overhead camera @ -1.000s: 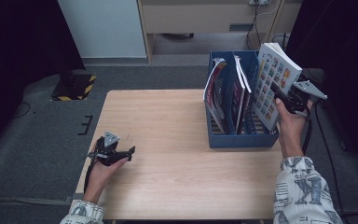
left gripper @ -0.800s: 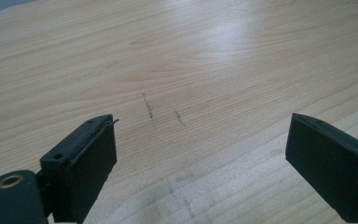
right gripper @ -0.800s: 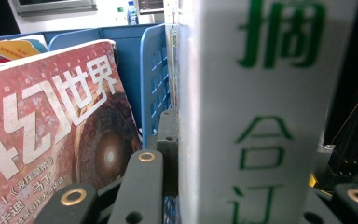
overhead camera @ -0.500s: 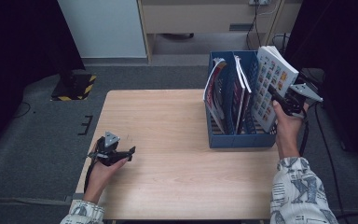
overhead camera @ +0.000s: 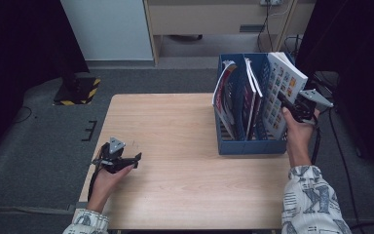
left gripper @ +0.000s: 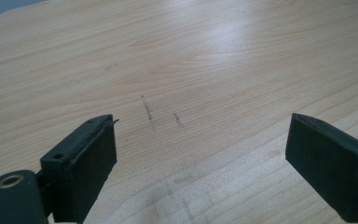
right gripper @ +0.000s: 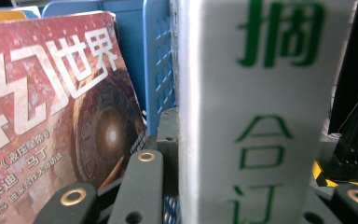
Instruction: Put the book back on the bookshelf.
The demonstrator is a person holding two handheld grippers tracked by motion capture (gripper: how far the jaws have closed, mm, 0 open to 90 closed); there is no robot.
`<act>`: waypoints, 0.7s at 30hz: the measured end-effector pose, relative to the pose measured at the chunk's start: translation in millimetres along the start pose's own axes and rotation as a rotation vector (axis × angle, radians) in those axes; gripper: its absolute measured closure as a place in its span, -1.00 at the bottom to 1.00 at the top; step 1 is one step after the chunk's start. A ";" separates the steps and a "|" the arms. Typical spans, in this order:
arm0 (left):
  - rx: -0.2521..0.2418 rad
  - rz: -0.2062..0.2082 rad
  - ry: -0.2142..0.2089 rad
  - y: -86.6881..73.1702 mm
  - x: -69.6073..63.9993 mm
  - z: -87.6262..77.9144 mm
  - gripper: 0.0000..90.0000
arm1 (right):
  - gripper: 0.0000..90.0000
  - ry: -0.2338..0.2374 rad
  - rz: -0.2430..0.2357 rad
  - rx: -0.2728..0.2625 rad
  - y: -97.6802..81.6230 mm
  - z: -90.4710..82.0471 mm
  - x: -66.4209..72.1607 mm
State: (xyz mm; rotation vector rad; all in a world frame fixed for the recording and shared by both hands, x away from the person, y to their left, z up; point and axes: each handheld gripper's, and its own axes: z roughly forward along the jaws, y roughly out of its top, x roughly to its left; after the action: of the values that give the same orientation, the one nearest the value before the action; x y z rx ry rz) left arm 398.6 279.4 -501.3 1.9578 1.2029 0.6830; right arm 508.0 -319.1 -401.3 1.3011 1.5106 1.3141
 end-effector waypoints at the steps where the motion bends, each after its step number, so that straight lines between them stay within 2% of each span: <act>1: -0.003 -0.003 0.000 0.2 -0.2 -0.1 -0.81 | 0.65 0.000 0.000 0.000 0.0 0.0 0.0; 21: -0.009 0.000 0.001 1.7 -0.2 -1.3 -0.81 | 0.65 0.007 0.006 0.076 -8.2 4.1 -1.0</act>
State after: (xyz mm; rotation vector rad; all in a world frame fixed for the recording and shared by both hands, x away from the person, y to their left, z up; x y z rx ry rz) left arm 398.4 279.1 -499.1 1.9504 1.1987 0.6879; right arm 510.3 -318.8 -410.1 1.3512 1.5768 1.2775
